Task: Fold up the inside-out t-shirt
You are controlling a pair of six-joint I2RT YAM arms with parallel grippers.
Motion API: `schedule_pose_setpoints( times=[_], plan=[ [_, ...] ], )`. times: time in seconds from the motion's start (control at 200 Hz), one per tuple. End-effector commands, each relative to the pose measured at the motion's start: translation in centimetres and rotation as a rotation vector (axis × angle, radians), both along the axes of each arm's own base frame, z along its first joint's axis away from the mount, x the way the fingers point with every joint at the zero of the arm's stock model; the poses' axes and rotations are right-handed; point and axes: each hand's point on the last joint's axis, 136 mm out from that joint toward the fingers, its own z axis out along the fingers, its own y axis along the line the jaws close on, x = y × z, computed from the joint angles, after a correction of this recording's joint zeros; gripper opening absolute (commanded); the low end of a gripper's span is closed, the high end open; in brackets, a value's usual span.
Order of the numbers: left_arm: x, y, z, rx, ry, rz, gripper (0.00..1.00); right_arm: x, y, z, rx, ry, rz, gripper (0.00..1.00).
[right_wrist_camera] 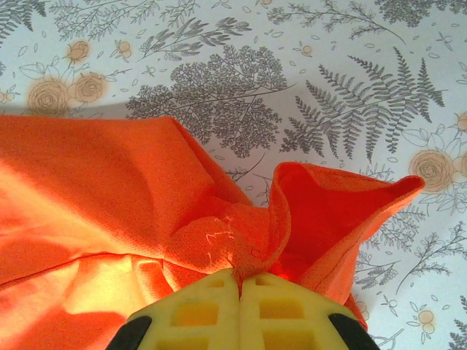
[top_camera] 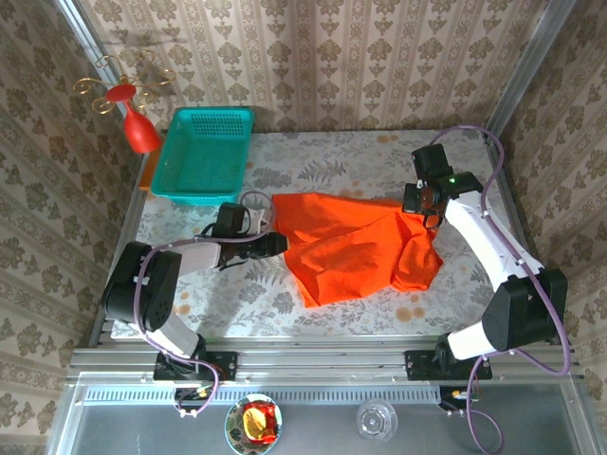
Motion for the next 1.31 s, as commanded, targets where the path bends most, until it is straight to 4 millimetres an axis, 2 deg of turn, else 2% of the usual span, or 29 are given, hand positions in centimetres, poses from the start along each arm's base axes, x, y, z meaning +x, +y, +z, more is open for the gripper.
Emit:
schedule_pose_setpoints(
  times=[0.0,0.205,0.485,0.785,0.985,1.005,1.07,1.165,1.3],
  plan=[
    [1.4,-1.2,1.0,-0.020,-0.036,-0.013,0.39,-0.4,0.3,0.5,0.040,-0.017,-0.009,0.00],
    [1.8,-1.6,0.7,-0.007,-0.035,-0.022,0.36,-0.5,0.4,0.8,0.055,-0.024,-0.012,0.00],
    [1.5,0.5,-1.1,0.220,-0.063,-0.010,0.38,-0.6,0.4,0.9,0.054,-0.023,-0.011,0.00],
    [1.3,-0.6,-1.4,0.185,-0.043,-0.030,0.38,-0.7,0.4,0.4,0.061,-0.011,-0.013,0.00],
    [1.4,-1.7,0.2,0.101,-0.058,-0.039,0.24,-0.7,0.4,0.6,0.056,-0.013,-0.010,0.00],
    [0.8,-2.5,0.4,0.099,-0.062,-0.065,0.24,-0.6,0.4,0.6,0.056,-0.015,-0.012,0.00],
    [0.5,-2.8,0.7,0.100,-0.069,-0.074,0.21,-0.6,0.4,0.7,0.056,-0.016,-0.013,0.00],
    [0.4,-2.9,0.5,0.118,-0.076,-0.077,0.23,-0.6,0.4,0.6,0.057,-0.015,-0.012,0.00],
    [0.3,-2.5,-0.9,0.178,-0.059,-0.083,0.30,-0.6,0.5,0.5,0.060,-0.009,-0.012,0.00]
  ],
)
